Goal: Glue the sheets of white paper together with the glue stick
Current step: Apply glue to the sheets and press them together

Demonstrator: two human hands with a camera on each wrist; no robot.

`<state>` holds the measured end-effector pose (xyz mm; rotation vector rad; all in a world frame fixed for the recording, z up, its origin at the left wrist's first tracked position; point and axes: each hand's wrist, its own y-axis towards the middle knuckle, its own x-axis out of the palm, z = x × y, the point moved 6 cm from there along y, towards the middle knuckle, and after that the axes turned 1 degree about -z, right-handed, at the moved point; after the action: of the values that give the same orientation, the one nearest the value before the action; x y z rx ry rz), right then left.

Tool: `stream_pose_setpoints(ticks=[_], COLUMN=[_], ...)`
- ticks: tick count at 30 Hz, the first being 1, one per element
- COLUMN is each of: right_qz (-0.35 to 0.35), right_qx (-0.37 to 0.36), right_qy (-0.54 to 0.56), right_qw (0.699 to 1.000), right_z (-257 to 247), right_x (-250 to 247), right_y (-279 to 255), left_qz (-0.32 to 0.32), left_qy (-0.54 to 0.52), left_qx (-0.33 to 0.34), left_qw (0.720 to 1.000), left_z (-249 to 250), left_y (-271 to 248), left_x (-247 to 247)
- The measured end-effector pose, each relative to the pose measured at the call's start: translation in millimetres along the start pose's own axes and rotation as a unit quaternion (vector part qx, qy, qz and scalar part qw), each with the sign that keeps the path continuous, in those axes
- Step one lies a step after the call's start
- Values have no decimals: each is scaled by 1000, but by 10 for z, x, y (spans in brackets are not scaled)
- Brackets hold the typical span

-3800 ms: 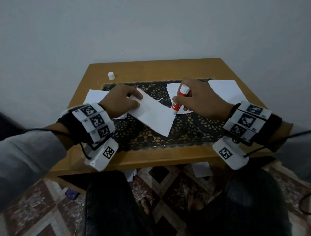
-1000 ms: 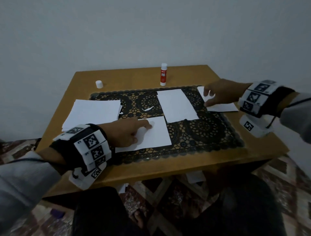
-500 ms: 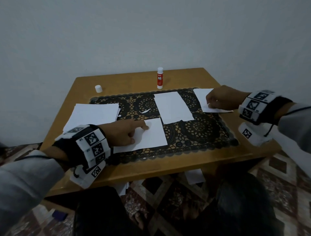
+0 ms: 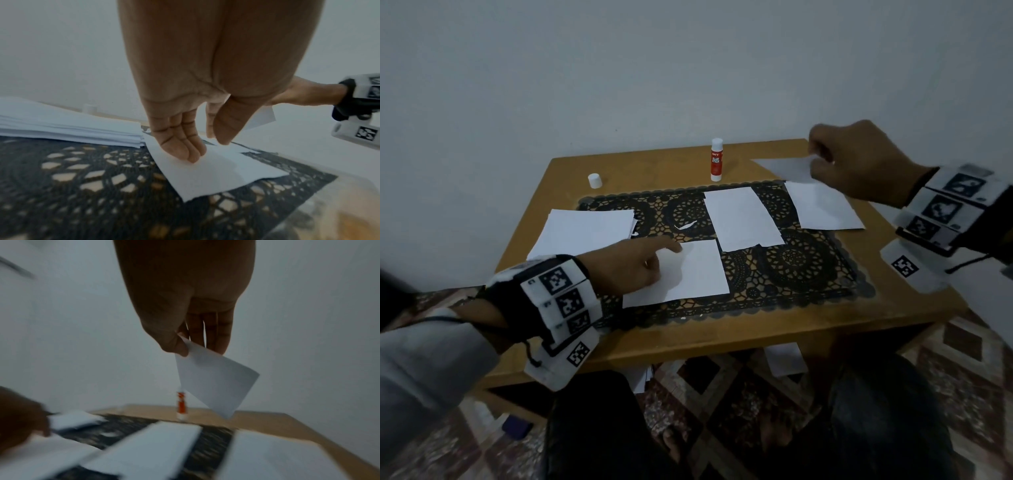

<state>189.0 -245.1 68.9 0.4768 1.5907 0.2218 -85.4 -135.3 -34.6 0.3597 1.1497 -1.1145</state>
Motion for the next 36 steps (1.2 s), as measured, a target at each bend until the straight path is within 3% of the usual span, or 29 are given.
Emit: stream_pose_setpoints(ticks=[3, 5, 7, 9, 11, 16, 21, 26, 30, 36], right_qz=[25, -13, -60, -85, -107, -157, -288, -331, -341, -311], right_qx=[-39, -18, 23, 68, 109, 194, 241, 243, 225, 184], right_qy=[118, 266, 394, 465, 507, 555, 546, 507, 436, 337], right_qw=[992, 964, 917, 878, 848, 793, 749, 758, 801, 869], right_z=[-500, -766, -960, -1053, -1088, -1047, -1013, -1000, -1000, -998], right_x=[-171, -156, -46, 90, 233, 597, 957, 1115, 1197, 1257], right_y=[-19, -43, -71, -72, -55, -99, -307, -379, -346, -243], left_qz=[102, 146, 146, 145, 147, 129, 158, 154, 135, 130], left_qy=[-75, -186, -327, -455, -502, -497, -478, -396, -279, -173], left_qx=[2, -8, -11, -13, -22, -45, -101, -162, -208, -223], left_qw=[992, 972, 934, 878, 852, 857, 858, 891, 928, 950], left_z=[-13, -74, -110, -125, -154, -289, -498, -612, -652, -606], left_y=[-106, -172, -229, -284, -325, -377, -359, -320, -287, -238], left_x=[-222, -329, -365, -378, -395, -347, -246, -143, -114, -99])
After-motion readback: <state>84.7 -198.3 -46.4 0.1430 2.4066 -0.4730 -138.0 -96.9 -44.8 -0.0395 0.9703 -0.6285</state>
